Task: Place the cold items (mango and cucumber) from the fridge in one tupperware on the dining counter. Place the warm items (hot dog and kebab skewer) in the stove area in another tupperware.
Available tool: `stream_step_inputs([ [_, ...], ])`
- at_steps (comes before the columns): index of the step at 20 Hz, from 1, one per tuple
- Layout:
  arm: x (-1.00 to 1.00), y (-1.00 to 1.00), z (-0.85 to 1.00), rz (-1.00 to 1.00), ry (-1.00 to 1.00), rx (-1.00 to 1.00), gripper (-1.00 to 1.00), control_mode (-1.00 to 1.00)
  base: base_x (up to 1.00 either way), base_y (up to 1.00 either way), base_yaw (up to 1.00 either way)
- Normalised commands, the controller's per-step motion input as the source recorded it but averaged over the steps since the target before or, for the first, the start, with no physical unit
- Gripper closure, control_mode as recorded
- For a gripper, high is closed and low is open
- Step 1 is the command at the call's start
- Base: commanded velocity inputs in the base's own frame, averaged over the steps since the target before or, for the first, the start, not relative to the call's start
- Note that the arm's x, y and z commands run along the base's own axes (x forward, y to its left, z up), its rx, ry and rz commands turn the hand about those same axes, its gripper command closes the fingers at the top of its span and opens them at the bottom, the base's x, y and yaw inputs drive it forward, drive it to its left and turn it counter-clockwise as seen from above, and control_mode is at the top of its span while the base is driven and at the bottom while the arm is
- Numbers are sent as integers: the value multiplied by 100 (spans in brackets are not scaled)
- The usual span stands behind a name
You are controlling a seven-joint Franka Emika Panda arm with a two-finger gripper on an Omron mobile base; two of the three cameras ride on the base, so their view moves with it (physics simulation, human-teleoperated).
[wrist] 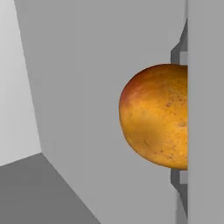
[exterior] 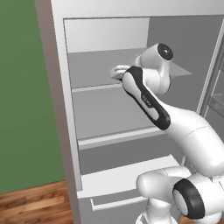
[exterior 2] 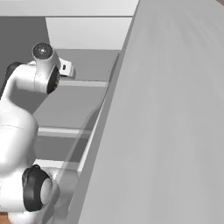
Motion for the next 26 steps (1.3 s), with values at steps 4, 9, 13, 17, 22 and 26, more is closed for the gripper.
stream_step_inputs([
  [4,-99,-11,35,-8,0,20,100,-100,0,0,0],
  [9,-92,-10,43,-8,0,2,100,-100,0,0,0],
  [13,-85,-11,38,-1,1,-7,100,-100,0,0,0],
  [17,-93,-11,25,0,0,-19,100,-100,0,0,0],
  [22,-95,-21,14,0,0,-5,100,-100,0,0,0],
  [26,-65,-14,3,-1,0,-1,100,-100,0,0,0],
])
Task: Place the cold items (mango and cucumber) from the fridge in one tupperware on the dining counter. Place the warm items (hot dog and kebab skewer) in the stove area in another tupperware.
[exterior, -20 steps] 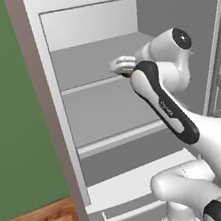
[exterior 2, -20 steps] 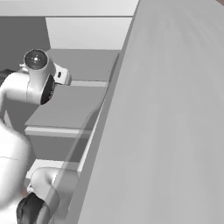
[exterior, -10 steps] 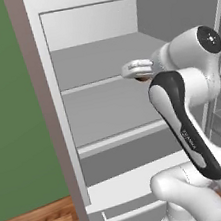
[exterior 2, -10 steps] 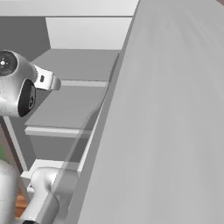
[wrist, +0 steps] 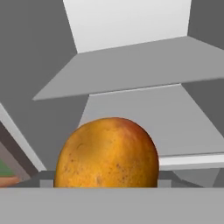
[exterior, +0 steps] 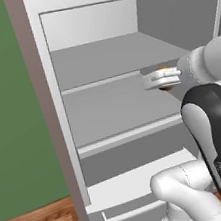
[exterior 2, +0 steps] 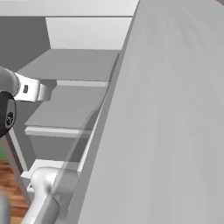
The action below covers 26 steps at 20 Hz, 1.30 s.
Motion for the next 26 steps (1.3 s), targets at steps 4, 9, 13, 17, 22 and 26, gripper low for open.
stream_step_inputs([
  [4,-19,1,-7,-1,21,0,100,-100,0,0,0],
  [9,-4,6,-13,-2,14,0,100,100,-5,3,-3],
  [13,0,0,0,0,0,0,100,100,-34,44,-50],
  [17,0,0,0,0,0,0,100,100,-33,66,-91],
  [22,0,0,0,0,0,0,100,100,-56,52,-100],
  [26,0,0,0,0,0,0,100,100,-91,30,-89],
])
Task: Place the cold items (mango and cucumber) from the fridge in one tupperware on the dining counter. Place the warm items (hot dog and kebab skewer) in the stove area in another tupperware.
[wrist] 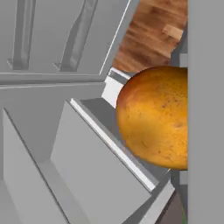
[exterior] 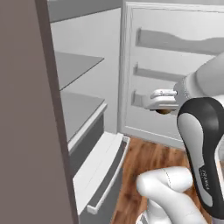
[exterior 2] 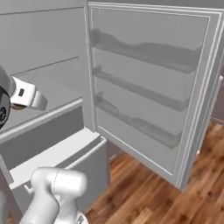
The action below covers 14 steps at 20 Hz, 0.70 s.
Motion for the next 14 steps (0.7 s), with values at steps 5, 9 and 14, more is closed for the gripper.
stream_step_inputs([
  [5,0,0,0,0,0,0,100,100,-99,23,-89],
  [9,0,0,0,0,0,0,100,100,-99,-9,-94],
  [14,0,0,0,0,0,0,100,100,-68,-63,-73],
])
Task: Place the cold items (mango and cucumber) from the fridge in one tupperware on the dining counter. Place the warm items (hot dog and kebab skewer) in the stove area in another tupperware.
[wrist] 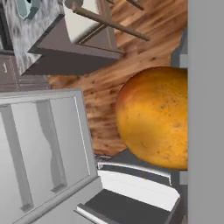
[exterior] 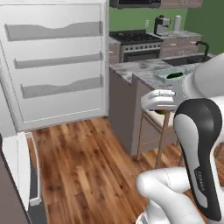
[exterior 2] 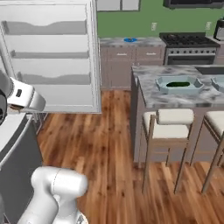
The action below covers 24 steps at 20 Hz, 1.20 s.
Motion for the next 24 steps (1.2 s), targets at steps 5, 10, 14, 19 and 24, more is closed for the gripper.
stream_step_inputs([
  [5,0,0,0,0,0,0,100,100,-8,-97,-23],
  [10,0,0,0,0,0,0,100,100,26,-100,0],
  [14,0,0,0,0,0,0,100,100,36,-93,0],
  [19,0,0,0,0,0,0,100,100,36,-84,0],
  [24,0,0,0,0,0,0,100,100,60,-60,0],
])
